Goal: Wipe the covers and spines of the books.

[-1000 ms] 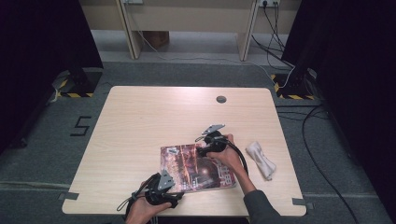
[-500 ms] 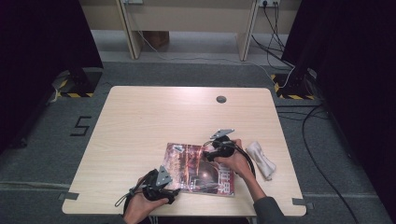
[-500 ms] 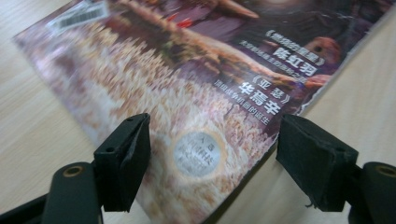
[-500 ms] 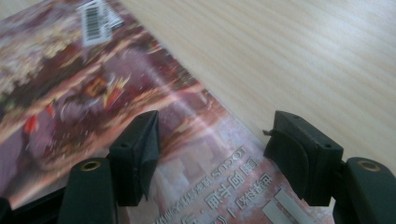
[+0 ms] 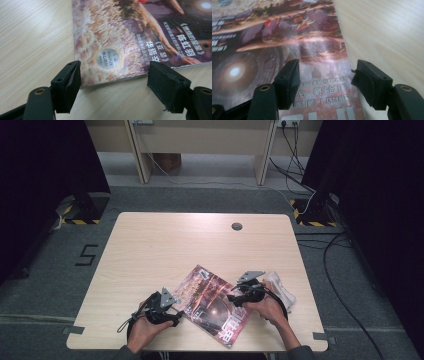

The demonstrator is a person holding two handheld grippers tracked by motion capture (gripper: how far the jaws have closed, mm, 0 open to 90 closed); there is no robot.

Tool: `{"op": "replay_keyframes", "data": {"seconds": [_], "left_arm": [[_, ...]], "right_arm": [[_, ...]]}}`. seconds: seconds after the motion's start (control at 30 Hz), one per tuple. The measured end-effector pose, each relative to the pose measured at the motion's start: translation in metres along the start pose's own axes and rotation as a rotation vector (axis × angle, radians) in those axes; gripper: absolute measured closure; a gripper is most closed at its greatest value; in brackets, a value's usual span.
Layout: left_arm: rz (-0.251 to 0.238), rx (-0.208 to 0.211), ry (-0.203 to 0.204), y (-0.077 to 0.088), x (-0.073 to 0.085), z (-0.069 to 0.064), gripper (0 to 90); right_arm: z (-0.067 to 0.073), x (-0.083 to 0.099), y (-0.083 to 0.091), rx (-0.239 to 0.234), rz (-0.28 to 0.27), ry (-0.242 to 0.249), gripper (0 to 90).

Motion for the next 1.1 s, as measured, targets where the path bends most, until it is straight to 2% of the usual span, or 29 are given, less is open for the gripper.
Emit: {"op": "replay_keyframes", "data": {"seconds": [0.1, 0.27, 0.47, 0.53, 0.6, 0.73, 0.8, 1.0, 1.1], "left_arm": [[0.007, -0.021, 0.006, -0.004, -0.001, 0.007, 26.9], [0.009, -0.023, 0.029, -0.009, -0.002, 0.015, 26.9], [-0.003, -0.029, 0.036, -0.010, -0.004, 0.016, 28.2], [-0.010, -0.010, 0.046, -0.008, -0.004, 0.012, 27.5], [-0.003, 0.006, 0.032, -0.007, -0.002, 0.007, 26.3], [-0.017, 0.025, 0.031, 0.000, -0.001, -0.003, 25.1], [-0.030, 0.023, 0.027, 0.003, -0.003, -0.009, 24.8], [-0.037, 0.044, 0.005, 0.006, -0.008, -0.027, 24.6], [-0.034, 0.061, 0.001, 0.004, -0.009, -0.031, 24.8]], "right_arm": [[0.005, 0.007, 0.006, 0.002, 0.016, 0.009, 38.0], [0.007, 0.018, 0.015, -0.013, 0.024, 0.006, 40.5], [0.007, 0.024, 0.020, -0.012, 0.012, -0.019, 45.2], [0.005, 0.023, 0.020, 0.000, -0.002, -0.028, 47.8], [0.001, 0.019, 0.020, 0.039, -0.031, -0.032, 50.3], [-0.003, 0.015, 0.020, 0.020, -0.057, -0.075, 51.1], [-0.003, 0.014, 0.019, 0.007, -0.060, -0.080, 51.1], [-0.002, 0.005, 0.008, 0.020, -0.050, -0.089, 50.4], [-0.003, 0.000, 0.002, -0.010, -0.058, -0.133, 50.4]]}}
Point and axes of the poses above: each handheld gripper's, and its own axes: y roughly backward along the jaws, x roughly out of its underside, z roughly to its left, the point moved 4 cm from there along -y, roughly forward along the jaws, and after that the axes turned 15 degrees about -y, right-handed, at the moved point
